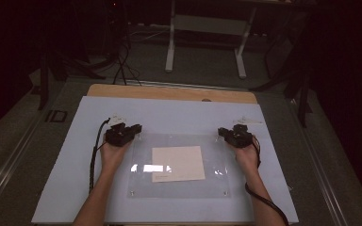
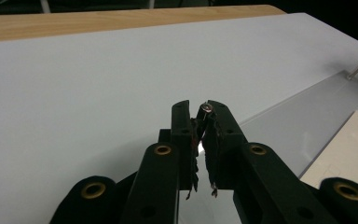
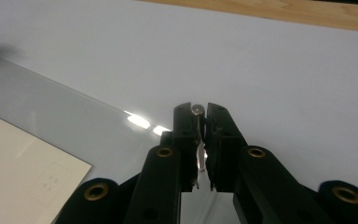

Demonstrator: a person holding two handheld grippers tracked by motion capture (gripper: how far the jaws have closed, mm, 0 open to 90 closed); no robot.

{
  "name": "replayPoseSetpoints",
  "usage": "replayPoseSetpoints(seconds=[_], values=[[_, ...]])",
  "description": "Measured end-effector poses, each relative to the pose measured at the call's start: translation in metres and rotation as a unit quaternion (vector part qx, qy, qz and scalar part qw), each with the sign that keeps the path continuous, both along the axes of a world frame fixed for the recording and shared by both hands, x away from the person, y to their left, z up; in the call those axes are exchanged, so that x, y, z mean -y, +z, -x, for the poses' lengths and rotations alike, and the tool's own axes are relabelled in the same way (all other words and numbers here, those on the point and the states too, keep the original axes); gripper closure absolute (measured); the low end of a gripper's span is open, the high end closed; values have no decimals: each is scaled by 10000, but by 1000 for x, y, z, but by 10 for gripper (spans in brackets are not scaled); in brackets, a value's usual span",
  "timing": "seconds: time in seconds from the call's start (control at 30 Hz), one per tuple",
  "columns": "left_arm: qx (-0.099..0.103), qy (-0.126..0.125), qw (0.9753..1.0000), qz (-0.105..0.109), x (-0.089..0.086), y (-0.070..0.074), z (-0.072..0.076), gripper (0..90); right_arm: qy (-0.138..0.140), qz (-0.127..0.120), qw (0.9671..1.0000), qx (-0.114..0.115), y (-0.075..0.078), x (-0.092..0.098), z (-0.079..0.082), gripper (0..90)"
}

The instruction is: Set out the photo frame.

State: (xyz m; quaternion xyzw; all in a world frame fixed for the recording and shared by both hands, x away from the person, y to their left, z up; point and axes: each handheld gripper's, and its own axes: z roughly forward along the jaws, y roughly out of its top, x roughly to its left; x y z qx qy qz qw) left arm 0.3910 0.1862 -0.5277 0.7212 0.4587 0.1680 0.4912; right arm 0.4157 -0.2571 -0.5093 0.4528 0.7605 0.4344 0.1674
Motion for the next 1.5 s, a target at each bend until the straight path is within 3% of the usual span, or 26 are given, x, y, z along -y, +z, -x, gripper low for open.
replayPoseSetpoints(seconds=[0.1,0.2,0.3,0.37,0.67,0.7,0.83,0.93,1.17,1.27,1.5], values=[[-77,-13,10000,51,-1,0,-2,822,-13,2,10000,-59,1,0,-1,836],[-329,-47,9988,351,-5,0,-7,811,13,-178,9995,-243,1,4,-4,827],[-381,-27,9987,332,-5,1,-9,811,22,-207,9992,-335,2,5,-6,829],[-551,-7,9976,418,-6,2,-14,811,-6,-201,9989,-416,3,4,-10,831],[-893,165,9930,762,-6,0,-27,816,-138,-375,9973,-616,3,2,-23,846],[-893,165,9930,762,-6,0,-27,816,-142,-371,9973,-623,3,1,-24,849],[-1075,381,9889,956,-4,-1,-34,817,-189,-190,9976,-642,6,-2,-28,858],[-1170,494,9872,964,-1,0,-37,821,-218,-144,9973,-687,7,-4,-32,857],[-1280,640,9852,939,2,1,-41,824,-319,32,9979,-564,10,-8,-30,793],[-1282,691,9848,947,3,0,-41,825,-307,84,9990,-307,23,-9,-21,713],[-1303,708,9848,907,4,0,-42,825,-118,-111,9997,-179,40,-10,-3,697]])
